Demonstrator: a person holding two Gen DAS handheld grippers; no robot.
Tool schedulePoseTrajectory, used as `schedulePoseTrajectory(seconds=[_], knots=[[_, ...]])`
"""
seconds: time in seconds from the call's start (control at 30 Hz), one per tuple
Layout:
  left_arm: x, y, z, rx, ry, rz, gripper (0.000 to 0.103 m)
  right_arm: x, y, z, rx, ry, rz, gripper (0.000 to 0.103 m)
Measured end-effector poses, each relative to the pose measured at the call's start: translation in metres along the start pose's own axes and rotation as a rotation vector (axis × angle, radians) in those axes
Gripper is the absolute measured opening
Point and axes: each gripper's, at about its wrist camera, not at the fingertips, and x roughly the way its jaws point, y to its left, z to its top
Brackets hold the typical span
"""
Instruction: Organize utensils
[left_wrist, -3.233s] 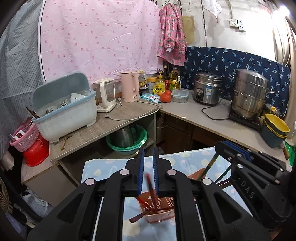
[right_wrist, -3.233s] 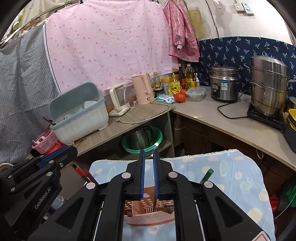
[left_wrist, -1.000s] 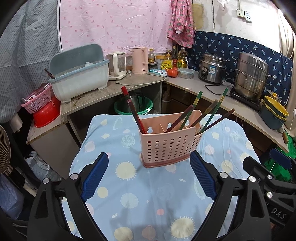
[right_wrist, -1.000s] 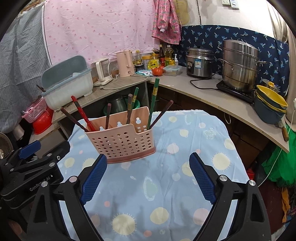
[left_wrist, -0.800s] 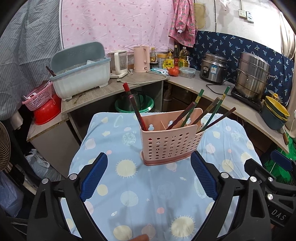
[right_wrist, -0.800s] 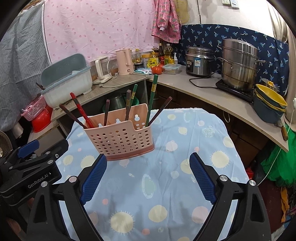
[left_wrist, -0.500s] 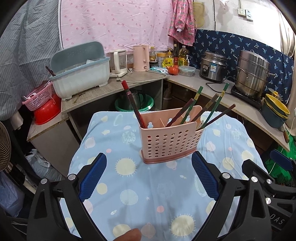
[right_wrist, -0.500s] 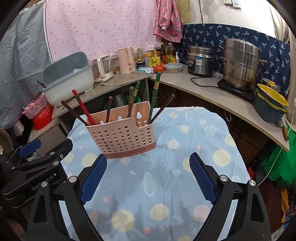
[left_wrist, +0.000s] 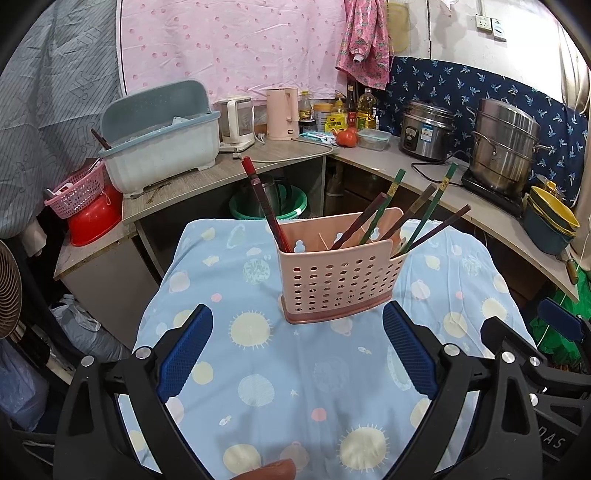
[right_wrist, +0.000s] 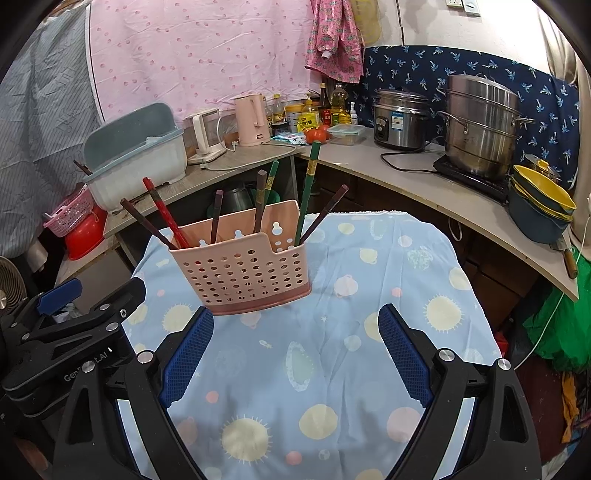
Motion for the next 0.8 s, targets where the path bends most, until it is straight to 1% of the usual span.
schedulePoseTrajectory(seconds=[0.6,0.8], knots=[[0.001,0.005,-0.001,-0.001,-0.006,0.022,0.089,0.003,-0.002,-0.002,0.005,0.007,-0.001,0.087],[0.002,0.010,-0.001,-0.018,-0.002,0.024,0.089,0.004,-0.001,-0.003,-0.001,0.007,-0.007,0.087]])
